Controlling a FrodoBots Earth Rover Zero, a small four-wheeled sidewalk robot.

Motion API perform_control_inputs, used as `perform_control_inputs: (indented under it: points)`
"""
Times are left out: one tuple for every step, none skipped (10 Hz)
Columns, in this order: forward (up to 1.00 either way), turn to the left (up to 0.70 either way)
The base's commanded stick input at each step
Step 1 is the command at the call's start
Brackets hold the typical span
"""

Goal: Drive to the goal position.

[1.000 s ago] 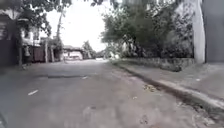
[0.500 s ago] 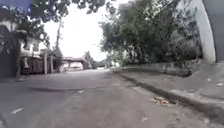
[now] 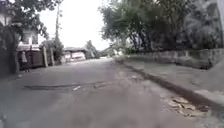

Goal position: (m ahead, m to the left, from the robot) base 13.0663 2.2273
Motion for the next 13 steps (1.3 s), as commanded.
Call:
perform_control_inputs:
  points:
    - [1.0,0.0]
    - [1.0,0.0]
    - [1.0,0.0]
    - [1.0,0.0]
    - [1.0,0.0]
    - [1.0,0.0]
    - [1.0,0.0]
    - [1.0,0.0]
    - [1.0,0.0]
    - [1.0,0.0]
    - [1.0,0.0]
    - [1.0,0.0]
    - [1.0,0.0]
